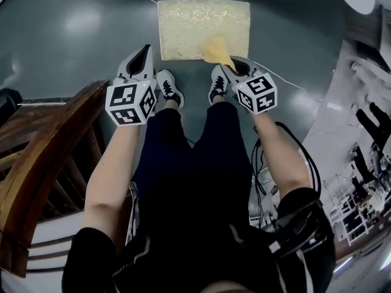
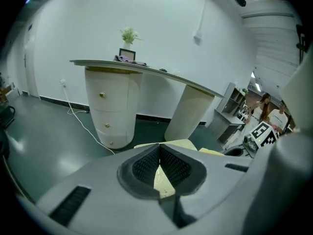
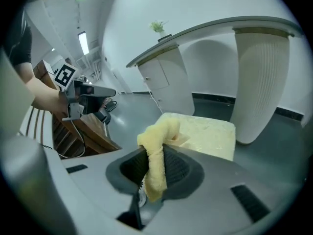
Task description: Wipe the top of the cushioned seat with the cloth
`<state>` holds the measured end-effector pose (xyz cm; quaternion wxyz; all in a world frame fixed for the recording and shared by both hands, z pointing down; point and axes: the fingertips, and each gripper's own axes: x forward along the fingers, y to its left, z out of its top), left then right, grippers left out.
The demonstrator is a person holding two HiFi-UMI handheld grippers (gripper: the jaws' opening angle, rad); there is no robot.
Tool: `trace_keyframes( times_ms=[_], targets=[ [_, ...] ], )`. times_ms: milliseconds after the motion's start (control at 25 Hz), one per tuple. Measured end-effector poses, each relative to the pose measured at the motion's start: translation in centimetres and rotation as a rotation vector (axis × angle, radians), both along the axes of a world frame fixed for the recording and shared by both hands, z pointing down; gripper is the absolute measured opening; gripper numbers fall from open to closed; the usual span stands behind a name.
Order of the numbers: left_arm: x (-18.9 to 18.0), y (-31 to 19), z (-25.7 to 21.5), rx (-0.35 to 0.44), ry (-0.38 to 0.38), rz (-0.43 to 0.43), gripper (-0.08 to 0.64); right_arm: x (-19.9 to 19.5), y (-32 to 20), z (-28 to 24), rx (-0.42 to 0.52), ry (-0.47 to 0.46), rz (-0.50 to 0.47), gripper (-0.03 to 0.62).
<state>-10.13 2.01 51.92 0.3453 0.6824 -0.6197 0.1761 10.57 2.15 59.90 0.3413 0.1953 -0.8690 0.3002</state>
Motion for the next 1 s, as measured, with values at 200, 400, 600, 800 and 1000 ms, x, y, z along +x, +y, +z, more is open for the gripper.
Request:
trace_keyframes(
  times_ms=[200, 400, 600, 800, 1000],
  targets=[
    [-4.0, 3.4, -0.4, 0.001, -0.002, -0.051, 0.005, -8.8, 4.0, 0.2, -0.033, -0.047, -0.117, 0.072],
    [-6.2, 6.5, 0.5, -0.019, 0.009, -0.101, 0.005, -16.0, 6.4, 3.8, -0.047, -0.015, -0.185, 0.072],
    [-5.4, 8.7, 1.9, -0.035, 0.038, -0.105, 0.005, -20.1, 6.6, 7.8, -0.045, 0.037, -0.216, 0.072],
    [-4.4, 10.4, 3.3, -0.069, 0.037, -0.106, 0.005, -22.1, 6.2, 11.0, -0.03, 0.088, -0.282, 0.072],
    [-3.7, 11.4, 4.6, -0.098, 0.036, -0.125, 0.005, -20.6, 6.4, 13.4, -0.061, 0.124, -0.274, 0.072]
  ],
)
